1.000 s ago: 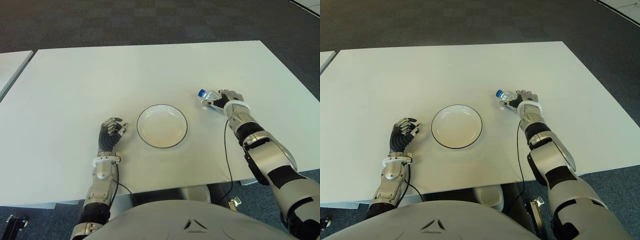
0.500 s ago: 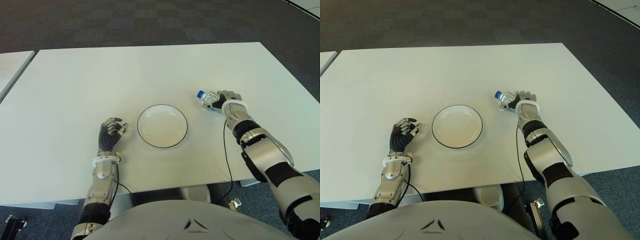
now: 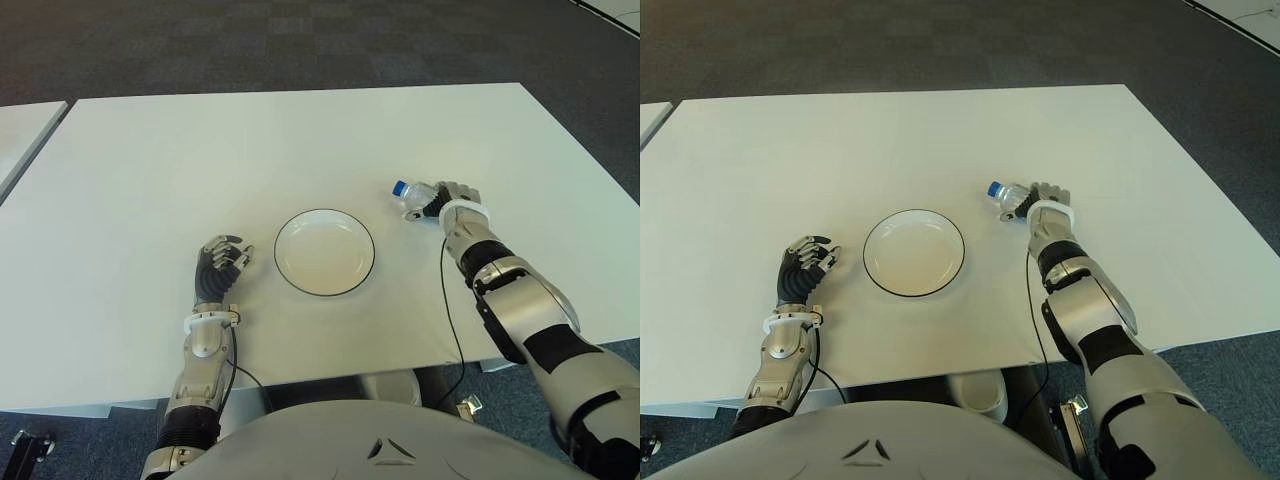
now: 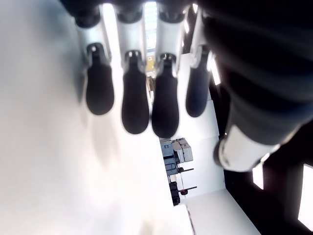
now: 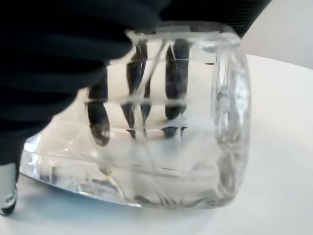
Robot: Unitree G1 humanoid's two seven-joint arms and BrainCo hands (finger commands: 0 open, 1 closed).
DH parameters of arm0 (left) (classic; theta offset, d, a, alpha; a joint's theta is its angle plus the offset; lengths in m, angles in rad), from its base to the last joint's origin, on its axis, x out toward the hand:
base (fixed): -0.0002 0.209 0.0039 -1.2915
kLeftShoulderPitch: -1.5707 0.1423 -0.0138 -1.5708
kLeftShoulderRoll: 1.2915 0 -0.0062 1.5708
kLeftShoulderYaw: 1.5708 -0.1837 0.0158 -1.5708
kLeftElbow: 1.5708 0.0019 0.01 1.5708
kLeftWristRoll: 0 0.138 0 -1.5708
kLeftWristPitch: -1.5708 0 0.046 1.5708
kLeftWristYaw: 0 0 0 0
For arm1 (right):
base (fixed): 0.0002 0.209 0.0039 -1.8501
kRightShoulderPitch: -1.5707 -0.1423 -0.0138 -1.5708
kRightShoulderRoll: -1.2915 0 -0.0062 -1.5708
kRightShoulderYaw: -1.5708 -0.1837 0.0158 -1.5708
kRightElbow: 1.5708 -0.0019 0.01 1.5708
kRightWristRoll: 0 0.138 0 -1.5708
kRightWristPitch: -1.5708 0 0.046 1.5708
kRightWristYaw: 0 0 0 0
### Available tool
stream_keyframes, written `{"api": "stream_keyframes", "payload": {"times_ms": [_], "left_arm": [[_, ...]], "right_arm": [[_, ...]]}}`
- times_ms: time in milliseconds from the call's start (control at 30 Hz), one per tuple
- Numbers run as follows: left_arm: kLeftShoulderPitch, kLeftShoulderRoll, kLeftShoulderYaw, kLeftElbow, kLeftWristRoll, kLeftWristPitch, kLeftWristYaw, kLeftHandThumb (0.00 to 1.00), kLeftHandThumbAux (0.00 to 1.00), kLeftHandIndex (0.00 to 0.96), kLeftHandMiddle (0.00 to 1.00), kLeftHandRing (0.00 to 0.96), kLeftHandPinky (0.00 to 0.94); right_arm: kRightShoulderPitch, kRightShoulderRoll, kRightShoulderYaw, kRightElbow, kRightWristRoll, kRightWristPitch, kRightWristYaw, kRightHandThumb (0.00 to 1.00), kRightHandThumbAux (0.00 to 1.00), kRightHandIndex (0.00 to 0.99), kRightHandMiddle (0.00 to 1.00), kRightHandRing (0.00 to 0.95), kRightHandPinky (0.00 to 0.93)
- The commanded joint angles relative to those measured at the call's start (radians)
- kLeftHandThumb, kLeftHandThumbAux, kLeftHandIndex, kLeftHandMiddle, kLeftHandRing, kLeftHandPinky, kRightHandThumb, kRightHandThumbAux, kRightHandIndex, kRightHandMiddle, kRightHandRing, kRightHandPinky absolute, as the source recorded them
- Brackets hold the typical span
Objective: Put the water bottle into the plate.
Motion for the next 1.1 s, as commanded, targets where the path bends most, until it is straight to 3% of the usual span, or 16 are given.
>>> {"api": "stream_keyframes", "payload": {"times_ms": [33, 400, 833, 1100], "left_arm": [[0.014, -0.005, 0.008, 0.019, -0.001, 0.040, 0.005, 0.705, 0.717, 0.433, 0.632, 0.617, 0.597], [0.011, -0.006, 0.009, 0.022, 0.000, 0.036, 0.009, 0.705, 0.716, 0.433, 0.629, 0.612, 0.593], [0.011, -0.010, 0.012, 0.027, -0.008, 0.020, 0.006, 0.705, 0.716, 0.433, 0.635, 0.618, 0.609], [0.006, -0.010, 0.011, 0.035, -0.004, 0.017, 0.007, 0.705, 0.716, 0.433, 0.636, 0.618, 0.602]], "right_arm": [[0.147, 0.061, -0.062, 0.052, 0.096, 0.002, 0.017, 0.675, 0.696, 0.430, 0.610, 0.587, 0.612], [0.153, 0.074, -0.170, 0.051, 0.176, -0.021, -0.079, 0.702, 0.722, 0.434, 0.663, 0.674, 0.689], [0.148, 0.077, -0.222, 0.053, 0.219, -0.048, -0.102, 0.703, 0.725, 0.434, 0.727, 0.737, 0.740], [0.150, 0.067, -0.243, 0.030, 0.243, -0.106, -0.093, 0.701, 0.725, 0.436, 0.772, 0.774, 0.798]]}}
